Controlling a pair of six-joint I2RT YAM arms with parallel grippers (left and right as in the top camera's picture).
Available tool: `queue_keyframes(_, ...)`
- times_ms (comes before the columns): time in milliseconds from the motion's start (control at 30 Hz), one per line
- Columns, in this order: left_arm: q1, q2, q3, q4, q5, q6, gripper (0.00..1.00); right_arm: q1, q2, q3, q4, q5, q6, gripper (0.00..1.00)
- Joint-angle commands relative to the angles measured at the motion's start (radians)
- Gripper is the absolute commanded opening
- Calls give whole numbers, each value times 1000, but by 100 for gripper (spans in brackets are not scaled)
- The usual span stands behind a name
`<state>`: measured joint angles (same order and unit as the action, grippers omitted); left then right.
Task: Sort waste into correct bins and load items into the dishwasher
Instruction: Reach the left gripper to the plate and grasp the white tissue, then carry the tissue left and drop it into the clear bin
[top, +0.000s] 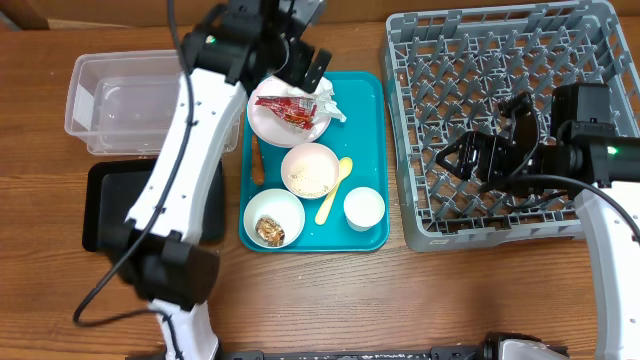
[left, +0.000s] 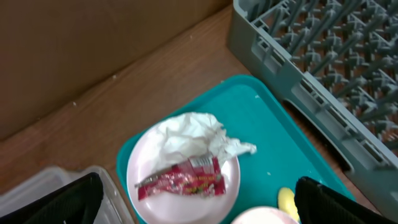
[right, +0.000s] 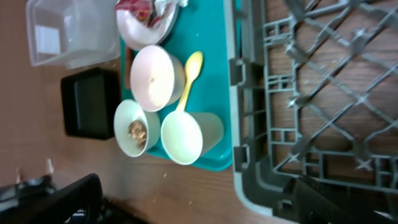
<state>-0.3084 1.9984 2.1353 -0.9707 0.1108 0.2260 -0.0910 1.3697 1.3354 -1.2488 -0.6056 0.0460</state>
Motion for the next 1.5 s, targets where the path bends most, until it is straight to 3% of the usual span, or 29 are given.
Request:
queue_keyframes(0,5,159,98,-15,-40,77,100,-2,-13,26,-21,-69,-36,100)
queue_keyframes(200,7,292,121,-17,-31,184,100,-2,-13,26,-60,-69,-55,96)
queue_keyframes(433,5,370,120,-16,0,201,100,-2,-18,26,-105,-70,-69,84)
queue_keyframes(633,8,418,119,-26,-10,201,100,-2,-101,43,-116,-70,-78,84)
queue_keyframes(1033,12,509,119,-43,-70,196,100,-2,-329,311,-116,43,-77,79)
queue_keyframes(1067,13,515,119,-41,-70,196,98,-2,-350,321,-116,59,-76,78)
queue_keyframes(1167,13,530,119,-39,-66,196,80,-2,-366,322,-121,66,-76,78)
queue_keyframes(1267,11,554,119,-39,-58,196,76,-2,-366,322,-138,66,-77,78)
queue_keyframes(1333,11,576,119,-39,-55,194,67,-2,-365,321,-150,66,-77,79)
queue_keyframes(1467,11,594,119,-43,-56,152,26,-2,-365,321,-155,66,-77,79)
